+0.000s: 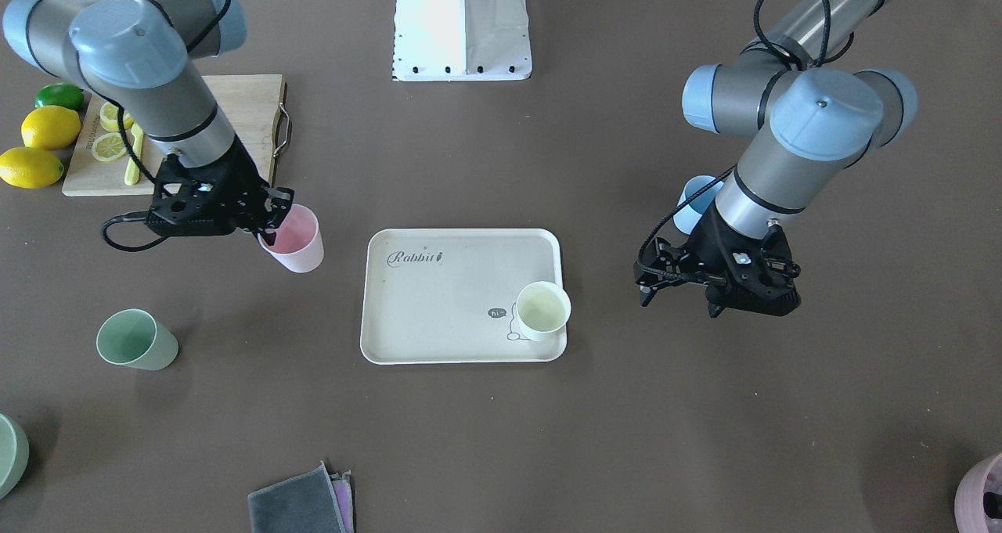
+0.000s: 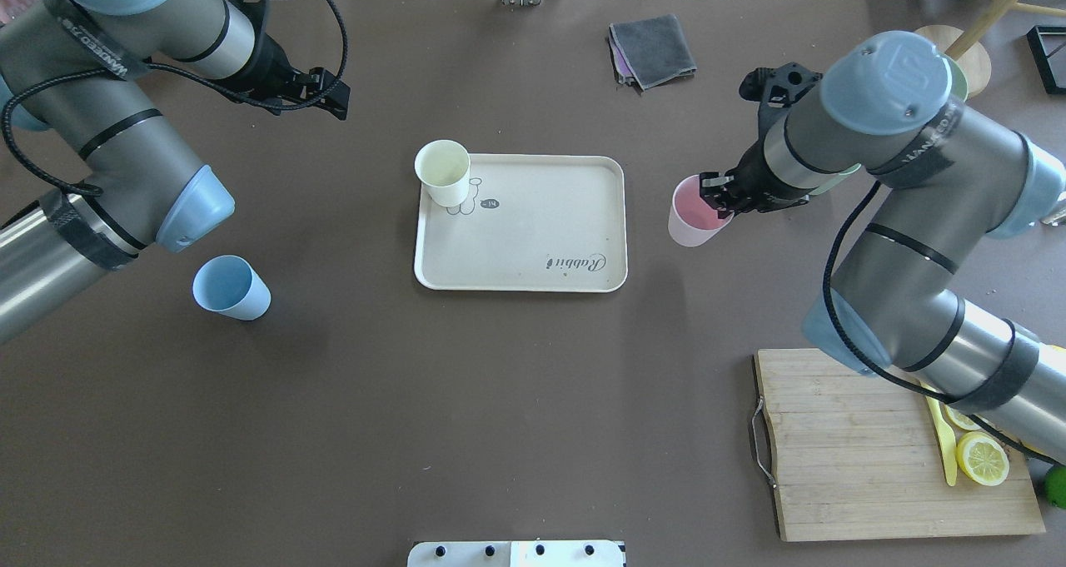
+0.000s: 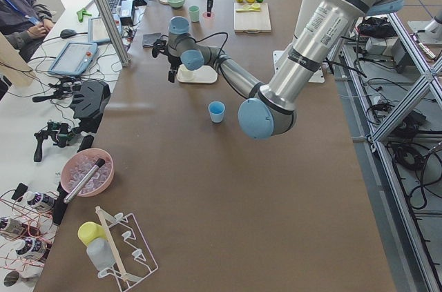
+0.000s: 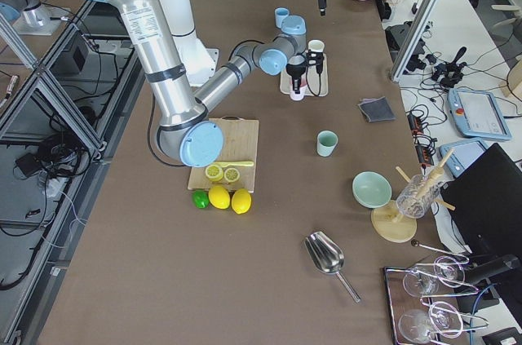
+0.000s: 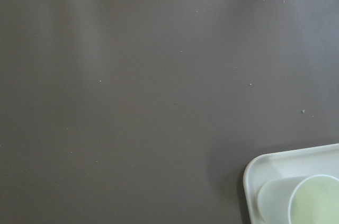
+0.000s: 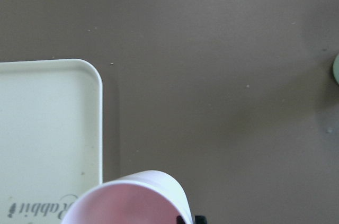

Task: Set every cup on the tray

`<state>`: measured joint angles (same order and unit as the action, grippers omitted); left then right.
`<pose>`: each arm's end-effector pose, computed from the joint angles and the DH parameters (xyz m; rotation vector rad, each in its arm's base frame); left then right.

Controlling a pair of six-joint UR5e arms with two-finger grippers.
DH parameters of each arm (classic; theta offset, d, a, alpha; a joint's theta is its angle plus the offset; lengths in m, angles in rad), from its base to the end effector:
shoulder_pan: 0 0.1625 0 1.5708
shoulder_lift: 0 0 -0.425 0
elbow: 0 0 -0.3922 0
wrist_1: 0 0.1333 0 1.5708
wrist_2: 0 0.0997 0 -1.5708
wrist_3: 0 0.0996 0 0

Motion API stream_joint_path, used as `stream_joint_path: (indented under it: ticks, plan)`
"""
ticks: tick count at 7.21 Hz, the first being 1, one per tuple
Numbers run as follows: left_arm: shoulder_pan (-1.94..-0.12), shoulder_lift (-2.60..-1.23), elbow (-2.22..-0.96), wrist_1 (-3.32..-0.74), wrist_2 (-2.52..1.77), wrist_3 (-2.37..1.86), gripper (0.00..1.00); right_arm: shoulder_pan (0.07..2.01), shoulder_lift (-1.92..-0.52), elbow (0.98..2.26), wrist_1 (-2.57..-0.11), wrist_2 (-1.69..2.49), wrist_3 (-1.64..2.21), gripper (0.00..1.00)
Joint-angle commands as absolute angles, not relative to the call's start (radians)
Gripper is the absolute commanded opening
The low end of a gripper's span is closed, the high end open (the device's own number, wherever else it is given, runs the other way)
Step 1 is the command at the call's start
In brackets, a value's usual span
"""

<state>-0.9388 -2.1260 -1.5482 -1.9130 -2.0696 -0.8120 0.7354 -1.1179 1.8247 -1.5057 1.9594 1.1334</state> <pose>0.3403 -0.6097 0.3041 0.3336 0.9139 0.0525 -0.3956 -0.4868 0.2865 0.1142 -0.8387 0.1301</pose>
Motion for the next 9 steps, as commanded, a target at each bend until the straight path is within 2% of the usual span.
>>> stream_joint_path:
  ticks: [1, 3, 4, 5, 6, 7, 9]
  plan:
    - [-0.959, -2.091, -1.559, -1.910, -2.071, -0.732, 1.00, 0.642, -0.979, 1.720, -1.530, 1.883, 1.232, 0.00]
    - [-0.959, -2.091, -1.559, -1.910, -2.071, -0.732, 1.00, 0.594, -0.934, 1.666, -1.519, 1.853, 1.241, 0.00]
    - [-0.959, -2.091, -1.559, -1.910, -2.071, -0.732, 1.00, 0.577, -0.948, 1.661, -1.485, 1.853, 1.243, 0.06]
    - [-0.959, -2.091, -1.559, -1.910, -2.069, -0.732, 0.99, 0.572, -0.943, 1.632, -1.448, 1.850, 1.243, 0.37]
    - [-0.959, -2.091, -1.559, -1.910, -2.069, -0.733, 1.00, 0.572, -0.945, 1.620, -1.412, 1.832, 1.239, 0.75]
    - [-0.959, -2.089, -1.559, -1.910, -2.071, -0.733, 0.99, 0.577, -0.939, 1.634, -1.411, 1.813, 1.232, 1.00]
    - [-0.962, -2.059, -1.603, -1.907, -2.103, -0.735, 0.99, 0.674, -0.939, 1.704, -1.452, 1.886, 1.223, 1.00]
